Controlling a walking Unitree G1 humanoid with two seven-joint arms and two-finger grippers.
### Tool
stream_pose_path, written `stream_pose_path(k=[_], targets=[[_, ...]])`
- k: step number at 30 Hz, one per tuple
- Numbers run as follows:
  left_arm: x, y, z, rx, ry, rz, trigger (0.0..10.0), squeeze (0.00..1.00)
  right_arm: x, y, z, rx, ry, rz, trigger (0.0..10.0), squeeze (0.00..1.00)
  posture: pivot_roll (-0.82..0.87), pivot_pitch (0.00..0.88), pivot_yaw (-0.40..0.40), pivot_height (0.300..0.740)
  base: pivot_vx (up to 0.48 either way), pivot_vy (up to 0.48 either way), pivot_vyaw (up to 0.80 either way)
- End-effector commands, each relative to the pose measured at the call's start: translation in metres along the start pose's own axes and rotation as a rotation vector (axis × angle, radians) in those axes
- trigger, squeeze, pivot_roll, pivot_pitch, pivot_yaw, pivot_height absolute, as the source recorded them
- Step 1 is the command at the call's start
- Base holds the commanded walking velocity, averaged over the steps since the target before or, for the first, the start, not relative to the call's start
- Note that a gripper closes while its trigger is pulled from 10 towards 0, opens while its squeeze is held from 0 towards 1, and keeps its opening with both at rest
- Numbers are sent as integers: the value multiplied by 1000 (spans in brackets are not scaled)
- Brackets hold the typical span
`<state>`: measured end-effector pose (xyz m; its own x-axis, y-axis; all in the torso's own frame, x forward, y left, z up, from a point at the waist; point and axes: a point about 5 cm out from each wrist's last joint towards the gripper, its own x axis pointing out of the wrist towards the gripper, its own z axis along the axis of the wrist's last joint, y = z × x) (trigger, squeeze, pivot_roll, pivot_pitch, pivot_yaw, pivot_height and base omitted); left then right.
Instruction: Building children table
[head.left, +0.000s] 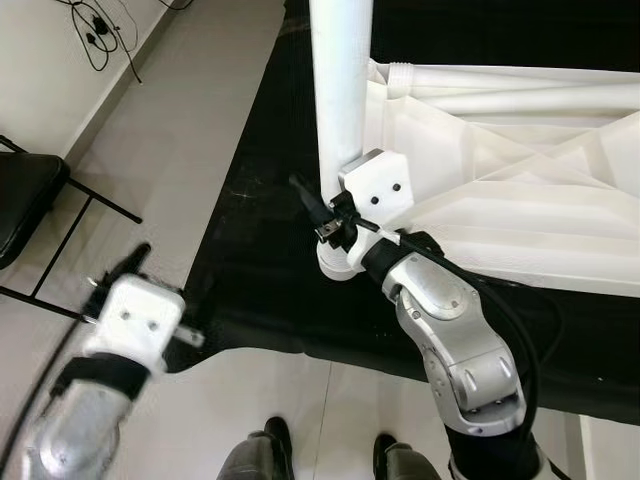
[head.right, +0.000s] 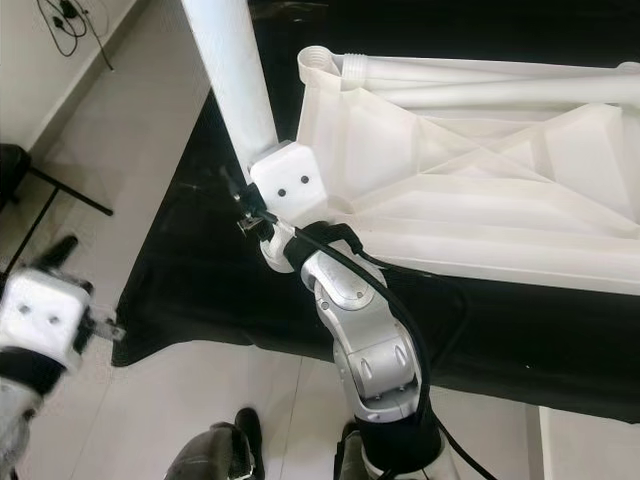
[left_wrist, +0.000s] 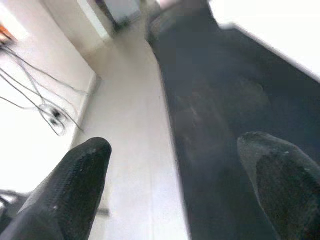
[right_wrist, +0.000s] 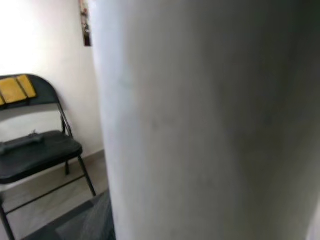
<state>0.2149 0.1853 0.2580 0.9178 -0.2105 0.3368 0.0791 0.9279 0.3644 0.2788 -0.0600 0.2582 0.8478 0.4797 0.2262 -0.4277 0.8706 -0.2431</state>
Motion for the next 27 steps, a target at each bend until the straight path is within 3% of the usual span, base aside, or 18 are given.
stream_pose_path(k=[1,2,4,6,7,9,10,13,18,19,25,27], targets=[[7,10,10,-36,-34,-36,10000,0,-9,2,-58,74,310,-9,10000,0,75,362,35,740,0,0,0],[18,14,25,-74,-98,-80,10000,0,-8,2,-58,83,300,-19,10000,0,79,359,39,740,0,0,0],[24,16,33,-95,-134,-111,10000,0,-8,1,-58,89,293,-25,10000,0,79,359,39,740,0,0,0],[40,17,57,-217,-242,-239,10000,0,-7,0,-57,135,269,-52,10000,0,84,356,48,740,0,0,0],[40,17,57,-217,-242,-239,10000,0,-7,0,-57,135,269,-52,10000,0,84,356,48,740,0,0,0],[52,18,78,-303,-323,-350,10000,0,-7,1,-57,164,253,-64,10000,0,86,355,54,740,0,0,0],[52,18,78,-303,-323,-350,10000,0,-7,1,-57,164,253,-64,10000,0,86,355,54,740,0,0,0],[66,13,100,-376,-379,-542,10000,0,-9,4,-57,173,241,-65,10000,0,87,352,60,740,0,0,0],[70,7,108,-430,-392,-673,10000,0,-9,6,-57,175,235,-65,10000,0,88,348,63,740,0,0,0],[77,2,120,-474,-400,-798,10000,0,-7,8,-55,176,224,-61,10000,0,87,342,66,740,0,0,0],[84,0,128,-473,-392,-898,10000,0,-5,11,-54,174,215,-55,10000,0,87,336,69,740,0,0,0],[92,-2,133,-422,-382,-946,10000,0,-4,13,-53,174,206,-51,10000,0,88,327,73,740,0,0,0]])
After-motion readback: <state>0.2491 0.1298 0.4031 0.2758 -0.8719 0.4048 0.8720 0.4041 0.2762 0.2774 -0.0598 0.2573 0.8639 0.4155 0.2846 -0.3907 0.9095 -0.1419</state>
